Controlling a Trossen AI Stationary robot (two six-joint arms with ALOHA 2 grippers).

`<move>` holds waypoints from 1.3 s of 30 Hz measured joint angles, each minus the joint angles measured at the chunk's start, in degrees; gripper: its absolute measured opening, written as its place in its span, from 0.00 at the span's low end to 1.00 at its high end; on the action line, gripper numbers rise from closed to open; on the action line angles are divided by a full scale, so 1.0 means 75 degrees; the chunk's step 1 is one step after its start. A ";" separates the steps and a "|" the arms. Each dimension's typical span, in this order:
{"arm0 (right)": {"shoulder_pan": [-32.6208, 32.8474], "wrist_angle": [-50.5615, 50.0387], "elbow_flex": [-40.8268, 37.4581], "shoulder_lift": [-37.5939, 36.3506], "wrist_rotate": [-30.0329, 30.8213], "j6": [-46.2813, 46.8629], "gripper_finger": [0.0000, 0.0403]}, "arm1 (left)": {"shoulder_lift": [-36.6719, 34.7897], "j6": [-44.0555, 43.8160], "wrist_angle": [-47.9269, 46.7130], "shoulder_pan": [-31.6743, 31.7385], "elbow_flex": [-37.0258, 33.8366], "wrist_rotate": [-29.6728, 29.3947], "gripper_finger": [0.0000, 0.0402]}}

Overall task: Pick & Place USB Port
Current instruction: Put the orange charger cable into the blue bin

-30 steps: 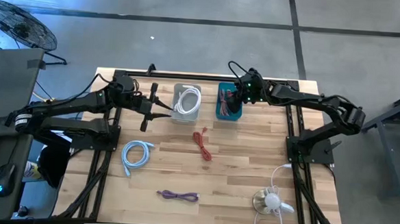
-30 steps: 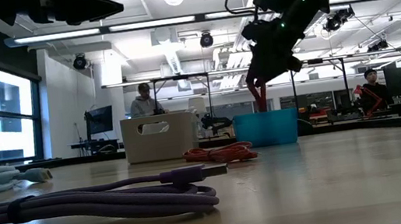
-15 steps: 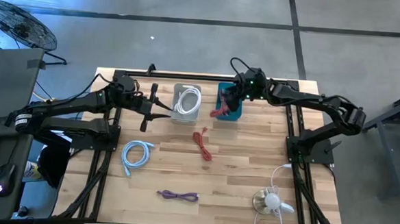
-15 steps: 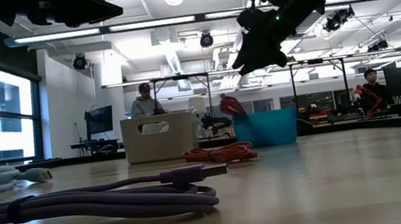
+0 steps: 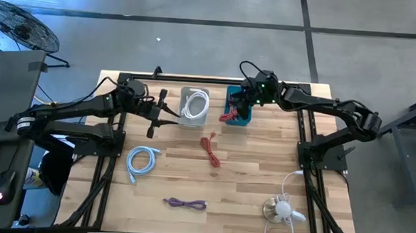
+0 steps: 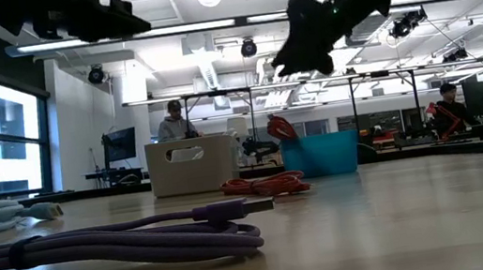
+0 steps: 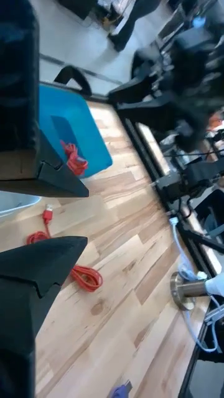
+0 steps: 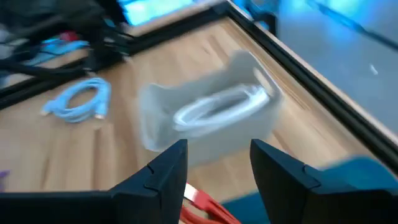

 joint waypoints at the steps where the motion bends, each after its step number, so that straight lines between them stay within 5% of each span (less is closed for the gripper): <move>1: 0.0059 0.0080 0.0000 -0.0068 -0.0135 -0.0120 0.41 | 0.0113 0.0000 0.0023 0.0000 0.0001 0.0002 0.27; 13: 0.1395 0.0242 0.0000 -0.1046 -0.0965 -0.1102 0.41 | 0.1904 0.1391 0.0514 -0.0965 0.0003 -0.0478 0.27; 22: 0.2284 -0.0635 0.0000 -0.1170 -0.0610 -0.1298 0.41 | 0.2567 0.1786 0.0117 -0.1829 0.0205 -0.3176 0.27; 39: 0.3195 -0.0860 0.0000 -0.1170 -0.0091 -0.1356 0.41 | 0.4570 0.1327 -0.2908 -0.2173 0.2525 -0.3203 0.27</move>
